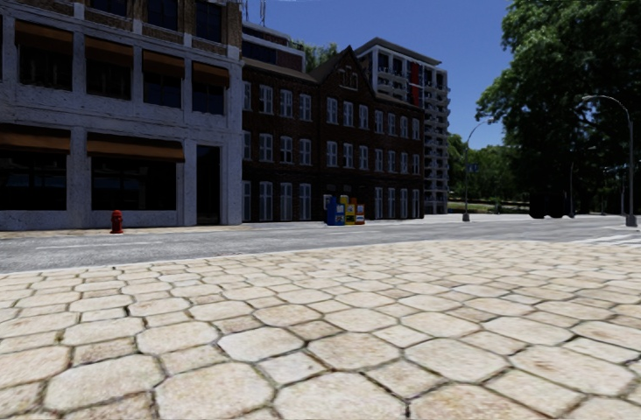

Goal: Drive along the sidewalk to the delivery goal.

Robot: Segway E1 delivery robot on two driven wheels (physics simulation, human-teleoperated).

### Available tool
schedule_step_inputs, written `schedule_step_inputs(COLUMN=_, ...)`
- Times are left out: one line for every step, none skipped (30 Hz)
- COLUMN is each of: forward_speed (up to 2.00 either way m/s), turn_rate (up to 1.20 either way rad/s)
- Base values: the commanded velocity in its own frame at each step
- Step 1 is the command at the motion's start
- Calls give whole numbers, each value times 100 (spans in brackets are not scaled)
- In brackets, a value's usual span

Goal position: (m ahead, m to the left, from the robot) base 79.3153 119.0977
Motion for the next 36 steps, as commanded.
schedule_step_inputs(forward_speed=166, turn_rate=85)
schedule_step_inputs(forward_speed=166, turn_rate=85)
schedule_step_inputs(forward_speed=167, turn_rate=86)
schedule_step_inputs(forward_speed=167, turn_rate=86)
schedule_step_inputs(forward_speed=167, turn_rate=86)
schedule_step_inputs(forward_speed=167, turn_rate=86)
schedule_step_inputs(forward_speed=167, turn_rate=87)
schedule_step_inputs(forward_speed=167, turn_rate=87)
schedule_step_inputs(forward_speed=167, turn_rate=88)
schedule_step_inputs(forward_speed=167, turn_rate=88)
schedule_step_inputs(forward_speed=167, turn_rate=89)
schedule_step_inputs(forward_speed=167, turn_rate=89)
schedule_step_inputs(forward_speed=167, turn_rate=89)
schedule_step_inputs(forward_speed=167, turn_rate=89)
schedule_step_inputs(forward_speed=167, turn_rate=89)
schedule_step_inputs(forward_speed=167, turn_rate=89)
schedule_step_inputs(forward_speed=167, turn_rate=89)
schedule_step_inputs(forward_speed=167, turn_rate=90)
schedule_step_inputs(forward_speed=167, turn_rate=94)
schedule_step_inputs(forward_speed=167, turn_rate=95)
schedule_step_inputs(forward_speed=167, turn_rate=95)
schedule_step_inputs(forward_speed=167, turn_rate=95)
schedule_step_inputs(forward_speed=167, turn_rate=95)
schedule_step_inputs(forward_speed=167, turn_rate=95)
schedule_step_inputs(forward_speed=167, turn_rate=95)
schedule_step_inputs(forward_speed=167, turn_rate=95)
schedule_step_inputs(forward_speed=167, turn_rate=95)
schedule_step_inputs(forward_speed=167, turn_rate=95)
schedule_step_inputs(forward_speed=167, turn_rate=95)
schedule_step_inputs(forward_speed=167, turn_rate=95)
schedule_step_inputs(forward_speed=167, turn_rate=95)
schedule_step_inputs(forward_speed=167, turn_rate=95)
schedule_step_inputs(forward_speed=167, turn_rate=95)
schedule_step_inputs(forward_speed=167, turn_rate=95)
schedule_step_inputs(forward_speed=167, turn_rate=95)
schedule_step_inputs(forward_speed=167, turn_rate=95)
